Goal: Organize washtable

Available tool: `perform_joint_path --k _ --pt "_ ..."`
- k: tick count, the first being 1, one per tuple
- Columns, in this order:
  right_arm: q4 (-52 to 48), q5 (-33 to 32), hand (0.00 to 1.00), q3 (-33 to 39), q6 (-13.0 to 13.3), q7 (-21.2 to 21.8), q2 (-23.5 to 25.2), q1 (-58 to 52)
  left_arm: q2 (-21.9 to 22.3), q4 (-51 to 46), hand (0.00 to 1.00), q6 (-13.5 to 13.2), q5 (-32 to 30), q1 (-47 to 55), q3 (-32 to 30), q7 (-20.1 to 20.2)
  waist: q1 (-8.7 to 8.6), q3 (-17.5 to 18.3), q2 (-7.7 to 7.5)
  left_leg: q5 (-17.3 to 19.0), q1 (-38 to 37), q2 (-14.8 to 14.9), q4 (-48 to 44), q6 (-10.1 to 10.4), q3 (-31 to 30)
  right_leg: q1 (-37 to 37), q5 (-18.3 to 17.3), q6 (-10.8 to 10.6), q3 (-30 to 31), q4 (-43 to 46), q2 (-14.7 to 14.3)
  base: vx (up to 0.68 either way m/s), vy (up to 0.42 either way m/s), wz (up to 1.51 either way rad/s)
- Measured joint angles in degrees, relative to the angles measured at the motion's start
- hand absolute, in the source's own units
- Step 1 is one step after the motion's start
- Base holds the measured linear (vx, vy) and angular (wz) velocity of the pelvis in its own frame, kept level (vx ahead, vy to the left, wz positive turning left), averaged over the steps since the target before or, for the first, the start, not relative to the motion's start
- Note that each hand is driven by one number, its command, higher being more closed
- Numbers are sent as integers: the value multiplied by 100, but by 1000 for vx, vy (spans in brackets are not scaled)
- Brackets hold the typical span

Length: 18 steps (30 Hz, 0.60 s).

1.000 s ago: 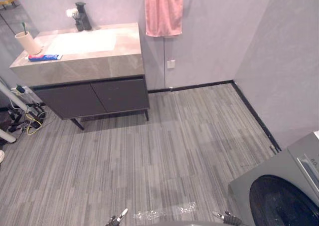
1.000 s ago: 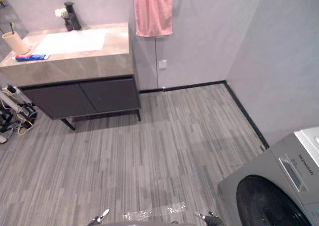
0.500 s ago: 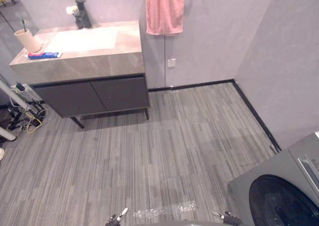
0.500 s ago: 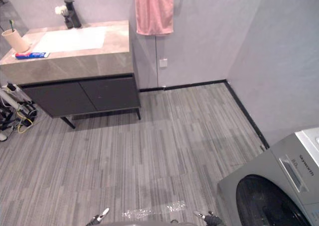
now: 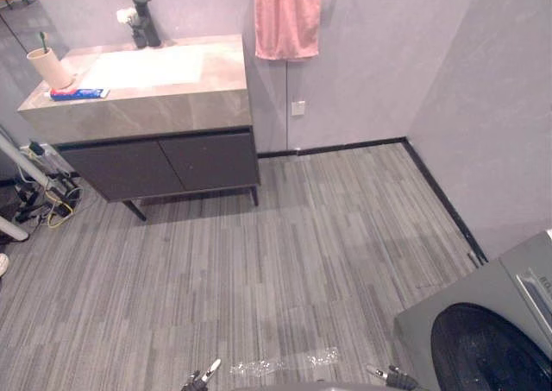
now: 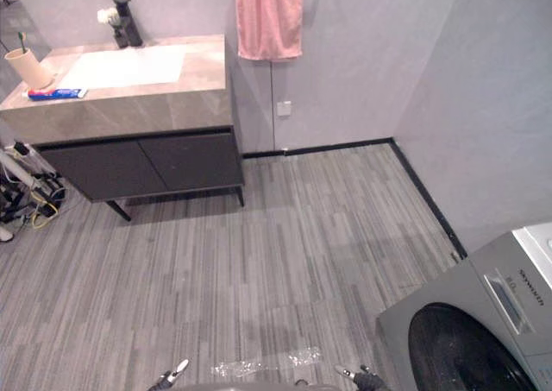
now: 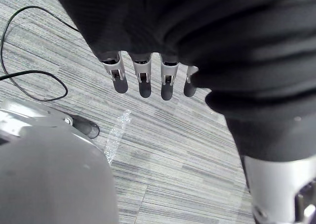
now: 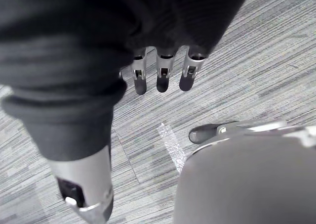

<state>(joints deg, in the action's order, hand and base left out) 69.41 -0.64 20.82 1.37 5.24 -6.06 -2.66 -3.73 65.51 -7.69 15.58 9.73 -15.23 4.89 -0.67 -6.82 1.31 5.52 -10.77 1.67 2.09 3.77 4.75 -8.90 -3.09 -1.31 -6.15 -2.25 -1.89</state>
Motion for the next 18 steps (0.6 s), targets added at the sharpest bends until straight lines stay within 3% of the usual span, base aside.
perform_joint_path --k 18 --pt "4 -60 0 1 -1 5 1 -2 2 1 0 0 9 1 -6 -4 -1 -9 -14 -1 3 0 8 2 3 6 0 0 -2 -5 0 0 0 0"
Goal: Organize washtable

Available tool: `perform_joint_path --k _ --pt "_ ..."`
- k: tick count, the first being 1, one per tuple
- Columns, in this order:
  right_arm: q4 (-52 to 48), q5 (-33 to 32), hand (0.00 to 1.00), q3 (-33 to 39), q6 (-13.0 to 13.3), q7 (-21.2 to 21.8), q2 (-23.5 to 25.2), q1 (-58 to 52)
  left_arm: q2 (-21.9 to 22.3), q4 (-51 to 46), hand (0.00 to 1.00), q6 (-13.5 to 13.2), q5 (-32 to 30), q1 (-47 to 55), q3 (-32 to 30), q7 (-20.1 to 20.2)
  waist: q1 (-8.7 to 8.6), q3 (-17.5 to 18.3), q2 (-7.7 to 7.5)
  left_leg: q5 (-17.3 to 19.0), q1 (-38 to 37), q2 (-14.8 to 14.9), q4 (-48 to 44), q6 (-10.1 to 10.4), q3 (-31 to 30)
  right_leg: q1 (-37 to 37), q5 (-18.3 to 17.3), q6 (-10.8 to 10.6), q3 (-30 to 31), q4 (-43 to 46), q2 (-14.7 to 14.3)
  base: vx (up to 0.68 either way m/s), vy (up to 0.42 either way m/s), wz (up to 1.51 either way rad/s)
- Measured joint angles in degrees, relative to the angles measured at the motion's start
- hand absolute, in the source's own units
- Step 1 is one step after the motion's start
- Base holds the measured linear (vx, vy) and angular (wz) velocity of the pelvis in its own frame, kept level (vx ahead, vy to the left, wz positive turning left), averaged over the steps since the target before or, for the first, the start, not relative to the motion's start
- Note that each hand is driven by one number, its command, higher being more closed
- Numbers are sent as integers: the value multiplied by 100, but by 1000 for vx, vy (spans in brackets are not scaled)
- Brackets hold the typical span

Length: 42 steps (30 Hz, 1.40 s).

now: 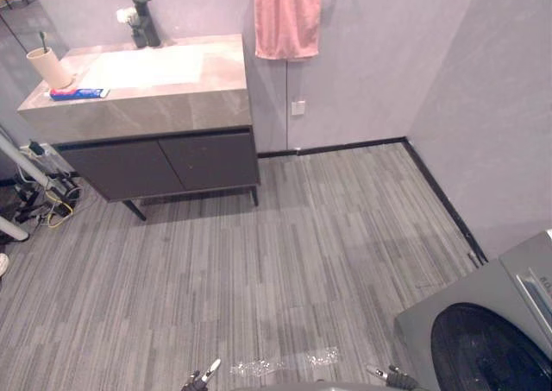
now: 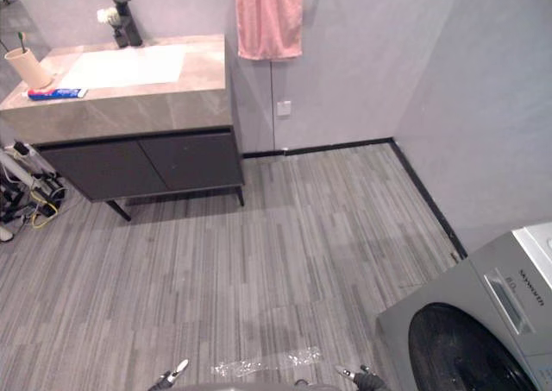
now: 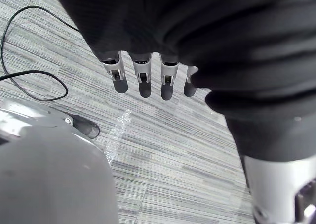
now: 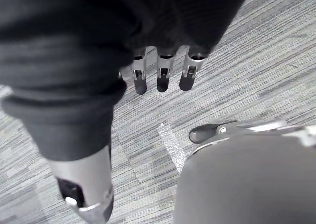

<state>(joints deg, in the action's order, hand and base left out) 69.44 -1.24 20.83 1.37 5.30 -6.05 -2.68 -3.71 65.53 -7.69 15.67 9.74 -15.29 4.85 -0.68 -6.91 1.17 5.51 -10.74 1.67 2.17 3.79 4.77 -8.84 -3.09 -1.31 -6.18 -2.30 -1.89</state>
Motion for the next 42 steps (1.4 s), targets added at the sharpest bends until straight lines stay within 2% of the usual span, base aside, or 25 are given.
perform_joint_path --k 10,12,13,14,15,16,17,18,19,22,24,26,28,29,30,31,32,33,34,35,36,37,38,40,42 --pt "-7 -57 0 1 -8 72 3 4 -3 -2 0 2 -2 -18 -81 -24 -2 -46 6 -26 141 10 17 40 -4 23 35 54 -17 -117 -14 0 -3 0" --pt "-8 -96 0 -5 -3 69 26 6 13 -2 0 10 -2 -65 -252 -86 -8 -125 -35 -7 217 40 -172 58 33 23 17 73 -58 -128 -26 8 -38 10" --pt "-16 -97 0 -5 0 68 62 7 15 -17 0 18 0 -104 -373 -123 -11 -174 -100 81 365 42 -472 163 79 22 -19 125 -98 -96 -5 -11 -56 27" --pt "-77 -97 0 -86 5 64 152 7 18 -144 0 38 -3 -149 -671 -141 -2 -318 -225 367 862 87 -1623 358 223 48 -207 332 -152 11 63 -97 -88 12" --pt "-131 -86 0 -222 8 70 131 -3 121 -236 0 66 5 -180 -976 -146 40 -405 -203 495 1548 385 -3216 268 549 35 -349 443 -142 171 -9 -100 -94 -5" --pt "-131 -83 0 -317 7 73 78 -5 175 -261 0 92 18 -168 -1054 -150 71 -437 -133 430 1847 611 -3961 173 686 -17 -391 503 -114 223 -76 -47 -95 -51" --pt "-152 -33 0 -397 5 75 -14 -29 271 -258 0 143 19 -68 -1147 -147 151 -500 10 60 2185 992 -5056 -153 862 -177 -489 616 45 322 -202 85 -69 -70" --pt "-176 40 0 -398 -11 74 -24 -55 339 -241 0 210 11 80 -1141 -148 179 -516 27 -87 2477 1167 -5711 -177 975 -313 -574 658 231 370 -209 134 -65 -74" --pt "-175 140 0 -398 -28 74 -22 -78 363 -244 0 228 14 140 -1174 -147 178 -490 -2 -30 2621 1168 -5859 -237 970 -349 -647 715 352 464 -172 182 -45 -61" --pt "-44 286 0 -393 -75 87 -110 6 361 -179 0 237 16 172 -1111 -143 219 -472 2 133 3036 953 -5024 -195 941 -403 -756 702 714 515 42 235 21 -66" --pt "-35 303 0 -386 -78 90 -162 4 337 -119 0 230 36 167 -976 -140 303 -471 22 86 3151 664 -3652 -123 850 -412 -800 567 920 487 254 273 92 -58" --pt "-26 295 0 -368 -83 87 -225 8 316 -26 0 224 103 145 -777 -138 323 -467 126 -168 3167 407 -1917 204 280 -632 -963 356 1043 318 325 397 178 -37" --pt "-24 281 0 -300 -70 85 -232 9 295 37 0 228 159 158 -740 -125 387 -442 150 -180 3189 385 -1616 196 -105 -832 -1249 251 1141 293 334 432 235 -38" --pt "-26 283 0 -113 -68 103 -174 -33 222 44 0 245 154 150 -761 -98 465 -369 80 -436 3354 223 -2190 54 -188 -880 -1616 205 1237 554 486 465 257 -41" --pt "-5 275 0 -9 -64 104 -135 -119 181 43 0 244 158 170 -767 -93 485 -289 -24 -430 3455 132 -2469 50 -200 -799 -1784 177 1261 794 582 516 256 -38" --pt "44 213 0 216 -58 102 -49 -91 123 118 0 242 167 154 -800 -100 482 -183 -152 -238 3552 37 -2861 -155 -95 -461 -1982 -36 1230 1694 692 568 246 -35" --pt "83 152 0 351 -34 105 35 -68 40 172 0 243 171 131 -793 -114 479 -121 -253 -26 3481 -35 -2929 -222 50 21 -1980 -127 1224 2728 788 685 301 -42" --pt "111 110 0 416 -22 105 112 5 -51 186 0 246 179 115 -780 -116 465 -103 -397 178 3270 -171 -2921 -325 216 678 -1590 -489 1233 4204 944 690 303 -30" --pt "112 104 0 414 -24 109 156 15 -48 188 0 249 181 73 -709 -119 420 -125 -436 288 3069 -223 -2955 -483 322 1046 -1156 -780 1204 5170 1047 565 249 -20" --pt "110 84 0 410 -24 130 157 22 -59 177 0 253 174 -9 -648 -123 358 -158 -381 442 2870 -228 -3064 -607 325 1323 -931 -1005 1062 6065 1114 555 209 -1" --pt "88 52 0 364 -16 122 118 80 -79 119 0 237 170 -62 -494 -122 273 -192 -329 553 2525 -220 -3051 -692 354 1607 -879 -1088 786 6850 1180 423 135 -3" --pt "38 48 0 336 -14 121 112 105 -94 81 0 236 162 -123 -431 -125 260 -201 -315 554 2314 -211 -2943 -694 396 1749 -903 -1008 623 7072 1231 569 140 -25" --pt "-135 24 0 267 -6 113 88 118 -85 23 0 236 152 -245 -325 -130 259 -253 -206 554 1844 -148 -2582 -694 456 1994 -970 -758 293 7193 1312 437 78 -53" --pt "-294 -92 0 45 70 83 83 194 -87 -86 0 206 140 -357 -215 -135 289 -297 -118 548 1135 -28 -1981 -684 628 2213 -1110 -461 -169 6697 1420 427 34 -57" --pt "-347 -157 0 -175 96 72 87 311 -90 -94 0 197 106 -534 -47 -137 204 -300 -104 573 666 92 -1632 -639 668 2328 -1210 -357 -632 5164 1555 365 -65 -28"
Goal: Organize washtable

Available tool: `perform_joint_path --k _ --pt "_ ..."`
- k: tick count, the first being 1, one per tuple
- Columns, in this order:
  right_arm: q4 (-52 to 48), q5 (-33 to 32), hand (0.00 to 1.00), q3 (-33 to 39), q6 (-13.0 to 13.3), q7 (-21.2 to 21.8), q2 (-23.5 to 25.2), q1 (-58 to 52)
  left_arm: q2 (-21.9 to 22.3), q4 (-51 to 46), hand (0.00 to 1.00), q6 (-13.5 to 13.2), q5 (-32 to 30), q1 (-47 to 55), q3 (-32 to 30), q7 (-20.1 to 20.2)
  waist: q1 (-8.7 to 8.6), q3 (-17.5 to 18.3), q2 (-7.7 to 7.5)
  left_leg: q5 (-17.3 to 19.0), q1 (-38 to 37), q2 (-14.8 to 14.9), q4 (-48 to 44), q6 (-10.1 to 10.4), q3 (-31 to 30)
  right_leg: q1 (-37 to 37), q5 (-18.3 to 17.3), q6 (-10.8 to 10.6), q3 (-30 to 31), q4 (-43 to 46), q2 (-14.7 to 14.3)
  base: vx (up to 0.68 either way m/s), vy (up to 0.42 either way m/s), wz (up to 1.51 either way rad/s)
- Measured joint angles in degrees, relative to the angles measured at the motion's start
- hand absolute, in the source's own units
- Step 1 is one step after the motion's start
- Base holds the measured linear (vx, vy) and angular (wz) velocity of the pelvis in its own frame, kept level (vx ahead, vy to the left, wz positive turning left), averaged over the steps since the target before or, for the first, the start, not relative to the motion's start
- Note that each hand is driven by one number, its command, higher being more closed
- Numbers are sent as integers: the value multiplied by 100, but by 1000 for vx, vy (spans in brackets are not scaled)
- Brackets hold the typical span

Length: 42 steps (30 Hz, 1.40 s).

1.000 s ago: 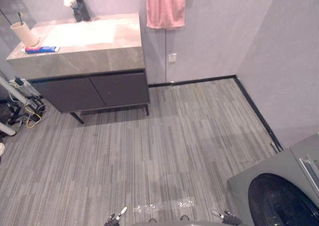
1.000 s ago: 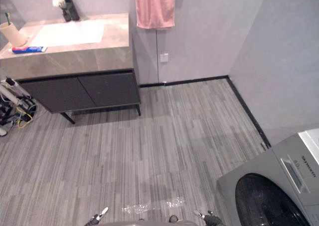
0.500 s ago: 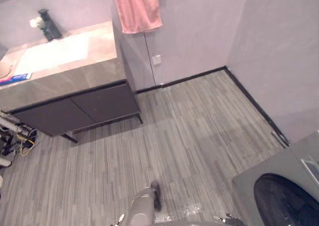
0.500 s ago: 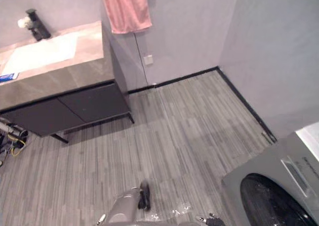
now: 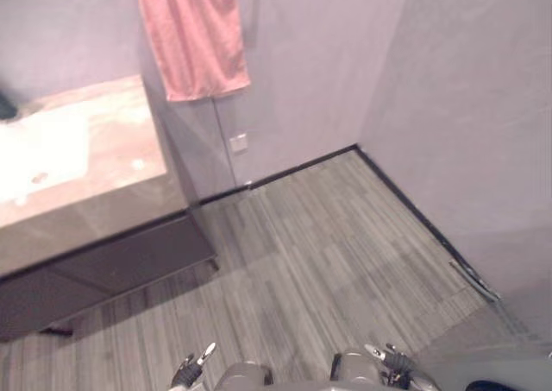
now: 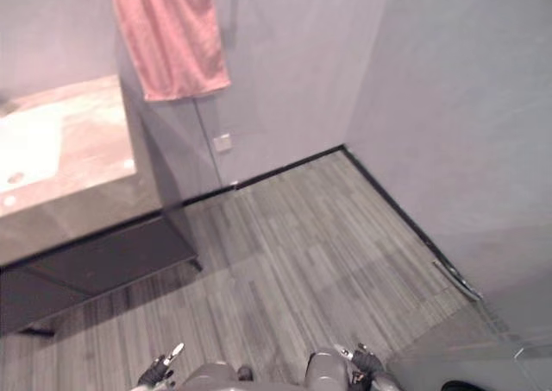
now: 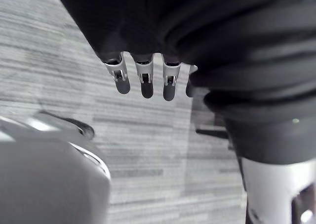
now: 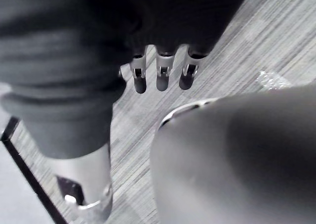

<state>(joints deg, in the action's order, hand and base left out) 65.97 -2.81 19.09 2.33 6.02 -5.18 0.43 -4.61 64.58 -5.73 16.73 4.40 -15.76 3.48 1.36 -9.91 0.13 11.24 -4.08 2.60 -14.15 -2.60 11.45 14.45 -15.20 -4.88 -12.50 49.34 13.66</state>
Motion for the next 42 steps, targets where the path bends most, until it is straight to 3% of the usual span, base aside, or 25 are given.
perform_joint_path --k 2,5,7,8,9,10,11,12,13,14,16,18,22,24,26,27,29,32,33,34,35,37,40,42 --pt "-129 -18 0 -9 -6 -12 1 56 12 10 0 -21 -14 -124 53 -13 -55 -11 76 177 -125 160 37 238 -13 133 121 -85 -60 -1408 8 315 -132 -10" --pt "-246 -302 0 -174 -10 -95 4 29 9 53 0 -47 -14 -87 48 -121 -48 -25 71 475 -444 389 148 632 2 156 956 -313 535 -3497 -48 334 -228 -9" --pt "-452 -484 0 -306 -25 -121 11 -97 8 55 0 -62 -13 2 33 -138 -72 -21 28 770 -735 557 106 831 -83 277 1381 -383 961 -3195 -124 393 -391 20" --pt "-774 -636 0 -499 -15 -139 -11 -248 37 47 0 -98 -13 99 -29 -190 -156 73 77 866 -788 801 131 921 -226 486 1379 -289 1036 -2481 -374 381 -421 51" --pt "-948 -700 0 -591 2 -150 -34 -308 82 33 0 -119 -13 129 -80 -234 -218 111 119 858 -830 885 38 937 -357 527 1100 -184 942 -2183 -466 531 -519 70" --pt "-1212 -787 0 -702 27 -214 -38 -367 219 22 0 -137 7 147 -284 -243 -238 123 232 765 -452 1178 -725 754 -606 513 717 -18 727 -1851 -582 508 -514 55" --pt "-1400 -870 0 -747 60 -235 -26 -443 315 -12 0 -143 39 156 -385 -250 -225 125 243 528 51 1324 -1695 457 -828 455 544 117 574 -1709 -615 498 -513 52" --pt "-1624 -991 0 -859 103 -256 6 -509 409 -164 0 -143 130 175 -482 -258 -215 109 272 41 560 1490 -2666 147 -994 294 386 247 401 -1668 -691 637 -670 53" --pt "-1857 -1162 0 -1055 141 -342 12 -541 404 -461 0 -144 135 240 -178 -310 -117 38 318 -234 1262 1924 -4291 85 -950 -308 218 474 80 -1905 -895 561 -523 43" --pt "-1937 -1251 0 -1076 145 -383 14 -550 382 -606 0 -146 125 259 36 -359 -60 36 319 -232 1415 1957 -4650 82 -873 -543 199 508 18 -2068 -943 561 -467 35" --pt "-2336 -1371 0 -1077 240 -512 37 -605 356 -1211 0 -179 91 380 611 -473 -37 11 221 -230 1744 1844 -5042 81 -452 -1210 198 539 -196 -2662 -943 335 -238 47" --pt "-2836 -1423 0 -1066 357 -669 22 -613 339 -1815 0 -222 -19 529 1011 -500 -30 8 191 -228 2045 1710 -4743 84 -22 -1608 189 550 -410 -3083 -949 323 -212 57" --pt "-3977 -1442 0 -1066 445 -917 24 -448 471 -3378 0 -190 -247 743 1820 -489 2 -40 117 -187 2362 1157 -2464 253 636 -2086 191 540 -757 -3610 -936 339 -55 44" --pt "-4480 -1324 0 -1068 569 -1022 40 -390 549 -4438 0 -188 -527 716 1972 -519 31 -81 50 -416 2361 885 -1224 571 600 -2417 92 371 -923 -3810 -927 399 100 40" --pt "-4782 -1231 0 -1065 650 -1133 20 -287 561 -5312 0 -203 -908 627 2046 -614 122 -81 50 -612 2358 773 -562 628 585 -2643 -50 129 -922 -3895 -888 386 187 1" --pt "-4956 -1230 0 -1082 656 -1163 42 -234 548 -5866 0 -208 -1149 587 2044 -732 135 -38 62 -1099 2327 706 -648 300 596 -2827 -142 -43 -875 -3956 -821 420 231 -6" --pt "-5221 -1206 0 -1166 706 -1171 175 -201 549 -6631 0 -244 -1584 440 2045 -898 135 30 -97 -721 2399 509 -1068 -2 663 -2837 -121 -257 -752 -3833 -540 490 279 10" --pt "-5421 -1089 0 -1365 762 -1074 320 -179 563 -7116 0 -357 -2189 115 2121 -1198 165 31 -121 -178 2197 244 -1402 -220 691 -2257 26 -480 -336 -1981 -60 508 324 19" --pt "-5421 -1061 0 -1472 764 -1066 378 -185 536 -7154 0 -359 -2278 33 2191 -1300 159 26 -128 -31 1965 113 -1382 -287 669 -1884 399 -588 -107 -975 154 424 248 37" --pt "-5422 -1070 0 -1693 766 -1057 495 -182 453 -7337 0 -358 -2448 8 2272 -1472 100 15 -109 190 1530 -4 -1365 -355 592 -1338 735 -475 231 654 333 494 252 44" --pt "-5421 -1124 0 -1866 766 -1025 545 -184 426 -7537 0 -359 -2549 59 2297 -1544 109 17 -110 249 1250 -38 -1272 -404 564 -1060 675 -388 263 1316 358 405 162 38" --pt "-5429 -1219 0 -2195 832 -932 615 -103 424 -8044 0 -382 -2775 150 2303 -1742 113 15 -104 248 640 -67 -767 -400 463 -562 450 -58 61 1593 249 333 85 28" --pt "-5533 -1254 0 -2352 853 -895 632 99 405 -8426 0 -512 -2928 156 2316 -1935 106 28 -102 222 309 -72 -367 -304 341 -141 262 113 -271 351 29 324 2 25" --pt "-5619 -1326 0 -2349 878 -895 569 259 361 -8555 0 -624 -2937 157 2413 -2035 97 50 -121 264 236 -68 -289 -175 202 -37 373 123 -288 -1905 -355 265 -88 32"
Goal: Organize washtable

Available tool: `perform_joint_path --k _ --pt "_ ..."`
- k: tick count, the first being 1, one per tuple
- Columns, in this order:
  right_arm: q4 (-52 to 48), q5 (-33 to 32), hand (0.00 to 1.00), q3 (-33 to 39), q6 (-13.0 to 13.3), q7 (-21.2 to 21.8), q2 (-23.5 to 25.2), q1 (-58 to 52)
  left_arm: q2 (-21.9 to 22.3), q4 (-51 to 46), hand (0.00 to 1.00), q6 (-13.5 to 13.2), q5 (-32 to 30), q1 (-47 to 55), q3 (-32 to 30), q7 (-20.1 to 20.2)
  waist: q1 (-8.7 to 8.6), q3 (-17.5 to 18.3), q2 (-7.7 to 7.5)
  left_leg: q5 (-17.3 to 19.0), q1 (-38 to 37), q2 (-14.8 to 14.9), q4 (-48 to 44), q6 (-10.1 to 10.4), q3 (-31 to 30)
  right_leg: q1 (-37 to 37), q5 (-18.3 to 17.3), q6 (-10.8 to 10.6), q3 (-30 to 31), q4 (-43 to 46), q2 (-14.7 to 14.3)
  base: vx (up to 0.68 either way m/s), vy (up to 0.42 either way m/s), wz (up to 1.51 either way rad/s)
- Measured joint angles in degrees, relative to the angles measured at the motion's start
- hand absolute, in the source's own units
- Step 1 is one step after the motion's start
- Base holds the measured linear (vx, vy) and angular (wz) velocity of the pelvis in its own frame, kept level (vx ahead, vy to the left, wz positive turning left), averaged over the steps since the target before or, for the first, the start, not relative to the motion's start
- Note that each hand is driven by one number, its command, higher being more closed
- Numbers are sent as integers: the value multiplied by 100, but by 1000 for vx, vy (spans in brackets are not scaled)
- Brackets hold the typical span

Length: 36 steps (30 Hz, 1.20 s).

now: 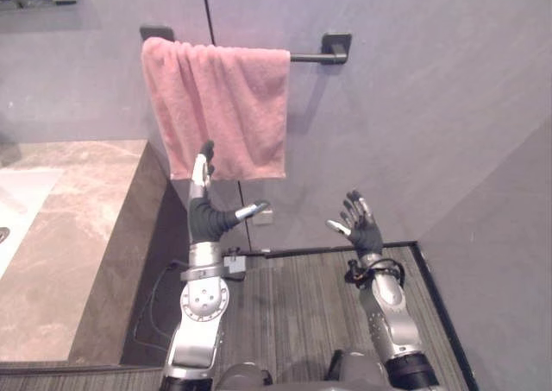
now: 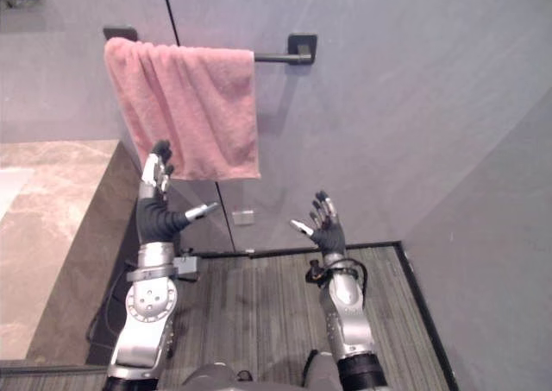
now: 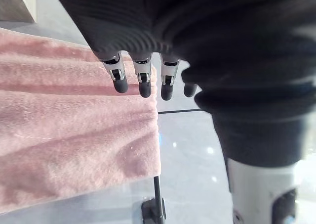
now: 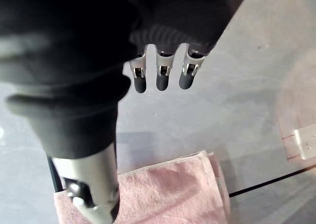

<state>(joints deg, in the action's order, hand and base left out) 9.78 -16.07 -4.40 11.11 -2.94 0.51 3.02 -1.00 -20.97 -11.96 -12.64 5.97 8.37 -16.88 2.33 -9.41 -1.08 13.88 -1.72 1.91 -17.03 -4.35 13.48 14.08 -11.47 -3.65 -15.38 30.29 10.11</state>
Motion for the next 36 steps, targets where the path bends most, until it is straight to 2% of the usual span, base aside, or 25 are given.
perform_joint_path --k 1,2,3,5,6,8,9,11,13,15,16,18,19,20,22,23,24,25,28,32,36 --pt "-3 -10 0 1 3 -19 -28 20 -2 0 0 -5 -15 -2 25 -12 -8 11 -4 35 -7 -2 -34 61 -50 -48 173 2 81 -538 -106 294 -123 41" --pt "-2 -14 0 7 6 -57 -78 6 -3 1 0 -5 -53 -4 81 -40 -34 26 -29 109 -6 -18 -147 179 -163 -122 577 57 274 -1226 -278 333 -143 77" --pt "10 -24 0 9 4 -86 -153 -58 21 25 0 -10 -95 1 144 -82 -99 36 -40 273 -82 -41 -329 374 -413 -359 1401 256 472 -1582 -344 341 -145 79" --pt "17 -34 0 12 -17 -93 -326 -62 172 -69 0 -6 -168 68 151 -97 -98 168 244 322 -105 203 -359 451 -617 -678 1395 315 197 -1850 -545 301 -117 63" --pt "8 -34 0 24 -8 -100 -361 -36 209 -196 0 -36 -167 56 147 -111 -102 226 340 370 -115 336 -387 536 -738 -856 1364 359 44 -2038 -667 248 -120 55" --pt "10 -34 0 151 -7 -159 -365 -36 195 -313 0 -80 -163 25 164 -110 -92 243 369 392 -107 491 -698 577 -876 -1109 1241 426 -144 -2148 -795 211 -159 46" --pt "10 -34 0 181 -8 -215 -374 -36 198 -334 0 -80 -158 30 133 -122 -66 240 376 391 -16 609 -1186 595 -884 -1305 1172 467 -223 -2170 -863 187 -153 29" --pt "9 -32 0 174 -5 -229 -423 -25 180 -346 0 -80 -154 34 41 -216 44 239 357 270 252 748 -2049 845 -917 -1629 1100 534 -279 -2274 -895 100 -68 18" --pt "6 -31 0 189 31 -242 -430 -14 193 -406 0 -82 -150 82 -6 -286 98 277 332 332 535 958 -2372 763 -937 -1700 1075 563 -360 -2350 -884 -1 10 17" --pt "7 -34 0 244 47 -257 -429 0 191 -497 0 -82 -149 218 -56 -329 158 271 319 359 725 1149 -2135 712 -1036 -1663 1026 572 -347 -2355 -795 -55 98 5" --pt "11 -41 0 206 51 -277 -423 -5 209 -587 0 -81 -144 438 -191 -345 136 283 286 337 699 1230 -1575 679 -1192 -1628 1020 521 -333 -2357 -665 -66 162 5" --pt "10 -124 0 187 98 -298 -425 -2 244 -718 0 -81 -143 652 -292 -432 134 340 302 306 624 1272 -940 685 -1365 -1534 1025 345 -309 -2369 -580 -43 196 2" --pt "15 -191 0 178 132 -300 -430 0 359 -894 0 -91 -138 854 -373 -531 143 447 451 151 530 1392 -348 900 -1473 -1492 1141 156 -308 -2481 -622 16 292 -5" --pt "56 -225 0 158 130 -303 -403 -14 391 -919 0 -98 -111 935 -402 -585 163 489 421 -85 495 1363 -267 1085 -1412 -1554 1237 54 -249 -2637 -580 44 291 -12" --pt "74 -252 0 43 128 -285 -202 -19 342 -1039 0 -98 -4 1151 -504 -638 171 550 234 -151 484 1139 -136 1141 -1306 -1736 1518 -73 -170 -3073 -465 87 226 -8" --pt "71 -254 0 -28 138 -254 -87 -7 273 -1059 0 -96 63 1179 -489 -660 160 616 53 -189 478 967 -91 1138 -1312 -1814 1658 -112 -163 -3242 -329 131 239 14" --pt "75 -256 0 -92 138 -212 -47 -3 265 -1060 0 -97 66 1188 -487 -660 170 678 -48 -231 407 831 -95 1132 -1311 -1868 1706 -187 -168 -3251 -198 121 194 22" --pt "75 -257 0 -109 139 -195 -35 1 262 -1063 0 -97 66 1203 -494 -660 170 694 -73 -229 377 777 -92 1127 -1318 -1902 1705 -188 -171 -3240 -148 157 236 23" --pt "320 -250 0 -112 133 -188 -30 229 257 -1072 0 -98 67 1218 -699 -641 169 717 -79 -234 284 598 1 1109 -1260 -1936 1697 -201 -165 -3190 8 87 137 7" --pt "466 -45 0 -64 49 -210 -141 361 303 -1063 0 -65 83 1302 -1090 -608 160 790 -59 -275 288 611 244 1148 -1167 -1791 1650 -307 -88 -3198 -8 19 -15 -14" --pt "466 453 0 188 -119 -365 -347 427 416 -1061 0 -27 109 1296 -1127 -520 151 851 75 -480 265 624 620 1190 -1134 -1652 1659 -315 -50 -3256 -37 30 -47 -3"
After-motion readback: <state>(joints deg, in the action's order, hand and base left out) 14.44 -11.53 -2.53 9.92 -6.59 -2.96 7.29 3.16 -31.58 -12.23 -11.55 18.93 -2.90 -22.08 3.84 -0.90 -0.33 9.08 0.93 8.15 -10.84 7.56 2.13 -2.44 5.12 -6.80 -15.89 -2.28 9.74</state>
